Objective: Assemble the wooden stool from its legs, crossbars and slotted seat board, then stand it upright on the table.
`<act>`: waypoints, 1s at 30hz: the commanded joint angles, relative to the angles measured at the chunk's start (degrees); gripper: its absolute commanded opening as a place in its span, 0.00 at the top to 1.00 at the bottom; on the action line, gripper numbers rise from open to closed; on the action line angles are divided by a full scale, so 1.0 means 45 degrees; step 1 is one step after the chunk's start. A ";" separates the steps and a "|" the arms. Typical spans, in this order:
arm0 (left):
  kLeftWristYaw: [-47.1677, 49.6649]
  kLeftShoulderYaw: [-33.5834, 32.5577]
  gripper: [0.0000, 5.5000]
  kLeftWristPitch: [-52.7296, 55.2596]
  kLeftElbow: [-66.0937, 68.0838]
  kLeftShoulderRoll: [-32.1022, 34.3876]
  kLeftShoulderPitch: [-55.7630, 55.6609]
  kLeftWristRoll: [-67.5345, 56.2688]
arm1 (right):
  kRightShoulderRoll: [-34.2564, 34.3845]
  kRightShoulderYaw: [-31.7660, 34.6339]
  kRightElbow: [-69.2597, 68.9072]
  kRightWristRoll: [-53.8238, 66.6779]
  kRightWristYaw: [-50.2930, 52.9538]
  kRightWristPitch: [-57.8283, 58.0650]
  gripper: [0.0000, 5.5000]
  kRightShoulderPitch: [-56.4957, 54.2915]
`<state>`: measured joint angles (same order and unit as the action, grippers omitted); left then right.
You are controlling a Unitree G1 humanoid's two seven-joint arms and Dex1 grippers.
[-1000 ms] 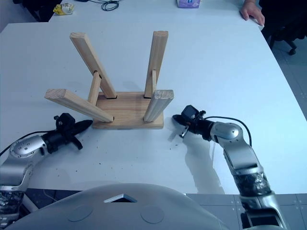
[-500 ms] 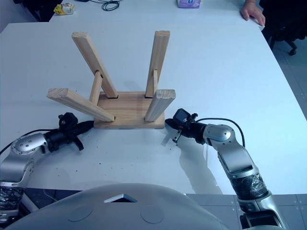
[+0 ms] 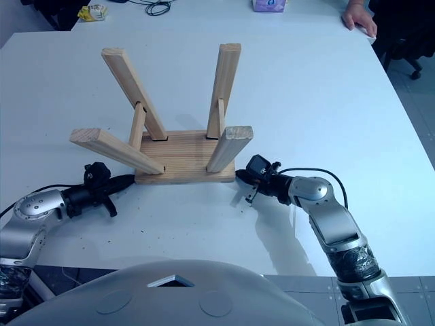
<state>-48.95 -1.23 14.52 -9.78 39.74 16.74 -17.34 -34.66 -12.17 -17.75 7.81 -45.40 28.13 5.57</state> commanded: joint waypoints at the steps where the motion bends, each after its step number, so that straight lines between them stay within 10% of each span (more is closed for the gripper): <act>1: -0.0467 0.0448 1.00 0.0477 -0.0363 -0.0009 0.0794 -0.0213 | -0.0037 -0.0201 -0.0422 0.0819 -0.0864 0.0182 1.00 -0.0375; 30: -0.1176 -0.3631 1.00 0.4475 -0.6930 0.0564 0.2081 -0.7358 | -0.2982 0.3606 -0.4890 0.6386 -0.3660 0.2237 1.00 0.1087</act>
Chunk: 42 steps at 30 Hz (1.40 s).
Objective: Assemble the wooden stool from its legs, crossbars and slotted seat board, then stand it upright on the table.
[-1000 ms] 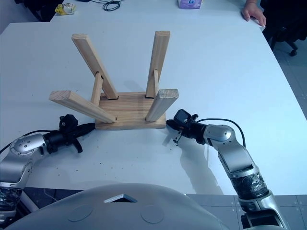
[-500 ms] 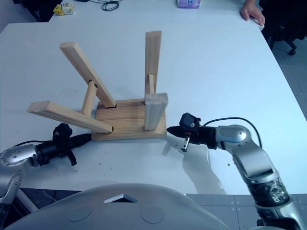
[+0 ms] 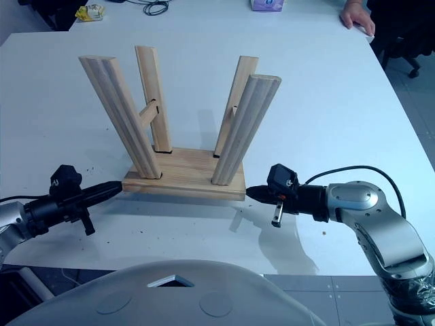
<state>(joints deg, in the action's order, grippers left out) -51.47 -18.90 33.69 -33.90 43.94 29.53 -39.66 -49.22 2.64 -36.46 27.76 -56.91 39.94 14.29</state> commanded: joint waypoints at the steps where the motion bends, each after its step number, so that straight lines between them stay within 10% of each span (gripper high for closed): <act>1: -0.0600 0.0199 1.00 0.0307 -0.1619 -0.0334 -0.0825 -0.2564 | 0.0104 0.0589 -0.0716 0.2179 -0.1286 -0.0368 1.00 -0.0878; 20: -0.0376 0.0359 1.00 0.0673 -0.0194 -0.0518 -0.1340 -0.1828 | -0.0007 0.0589 0.0093 0.1948 -0.1482 -0.0876 0.96 -0.0957; 33: -0.3761 0.1819 0.64 -0.3643 0.5151 0.2248 -0.3650 0.2953 | -0.0426 -0.0529 0.3409 -0.0765 -0.2178 -0.3992 0.61 -0.1431; 42: -0.4140 0.4374 0.57 -0.7542 0.8332 0.0844 -0.6279 0.5535 | 0.0583 -0.2358 0.4622 -0.2015 -0.1913 -0.4689 0.55 -0.2776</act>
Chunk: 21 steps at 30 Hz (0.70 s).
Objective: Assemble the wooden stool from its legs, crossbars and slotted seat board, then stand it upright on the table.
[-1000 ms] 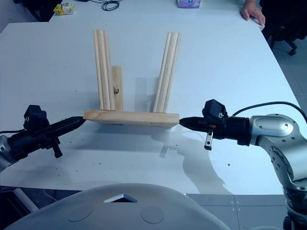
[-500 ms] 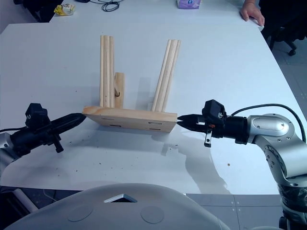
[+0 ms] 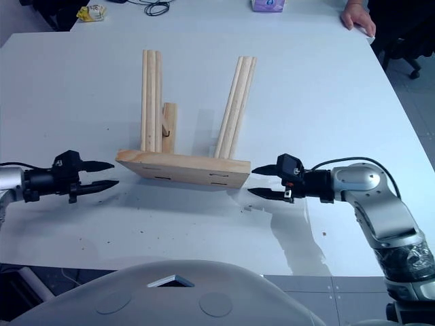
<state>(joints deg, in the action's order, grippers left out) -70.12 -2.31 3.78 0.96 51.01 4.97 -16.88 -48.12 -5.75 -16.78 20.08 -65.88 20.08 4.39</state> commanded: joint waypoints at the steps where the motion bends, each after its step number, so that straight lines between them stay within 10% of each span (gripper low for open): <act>1: -0.0007 0.0860 0.57 -0.1106 0.0754 -0.0862 -0.0973 0.0603 | 0.0434 -0.0598 0.0347 -0.0372 0.0097 -0.0355 0.55 -0.0668; 21: -0.0587 0.2178 0.57 -0.2253 0.2806 -0.1876 -0.2405 0.1286 | 0.1264 -0.1704 0.1655 -0.1268 0.0196 -0.1114 0.55 -0.1034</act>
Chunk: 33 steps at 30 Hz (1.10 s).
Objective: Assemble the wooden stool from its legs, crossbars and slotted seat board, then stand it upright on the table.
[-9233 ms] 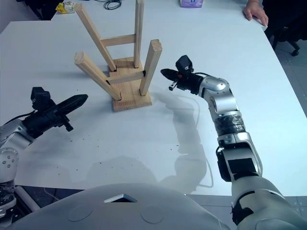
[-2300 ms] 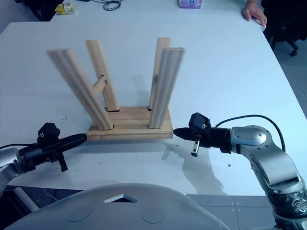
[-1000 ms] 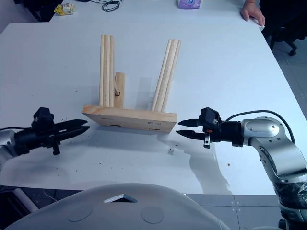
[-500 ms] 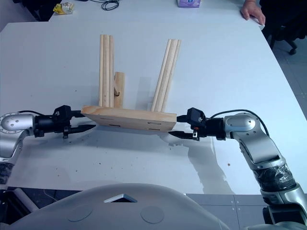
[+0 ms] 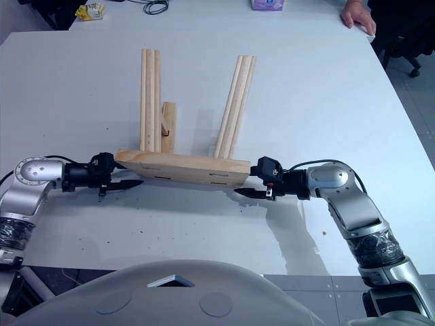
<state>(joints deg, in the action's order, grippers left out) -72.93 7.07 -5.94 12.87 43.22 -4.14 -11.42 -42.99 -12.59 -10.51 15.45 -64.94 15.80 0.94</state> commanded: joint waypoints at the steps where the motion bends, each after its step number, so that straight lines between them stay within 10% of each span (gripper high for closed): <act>1: 0.0031 0.0098 0.57 -0.0111 0.0189 -0.0187 -0.0402 0.0086 | 0.0137 -0.0220 0.0299 -0.0241 -0.0023 -0.0177 0.55 -0.0277; 25: -0.0741 -0.0114 0.71 0.0103 0.0005 -0.0287 -0.0084 -0.0467 | 0.0264 -0.0078 0.0684 -0.0180 -0.0217 -0.0314 0.73 -0.0127; 33: -0.1674 -0.1520 0.73 0.4264 -0.3694 0.1129 0.1399 -0.3706 | -0.0886 0.1450 -0.0745 0.2607 -0.1606 0.2509 0.73 -0.0226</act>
<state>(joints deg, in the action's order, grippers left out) -80.53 3.91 5.67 2.50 45.31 0.31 -21.66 -44.27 -9.57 -11.63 22.43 -71.20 21.56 0.43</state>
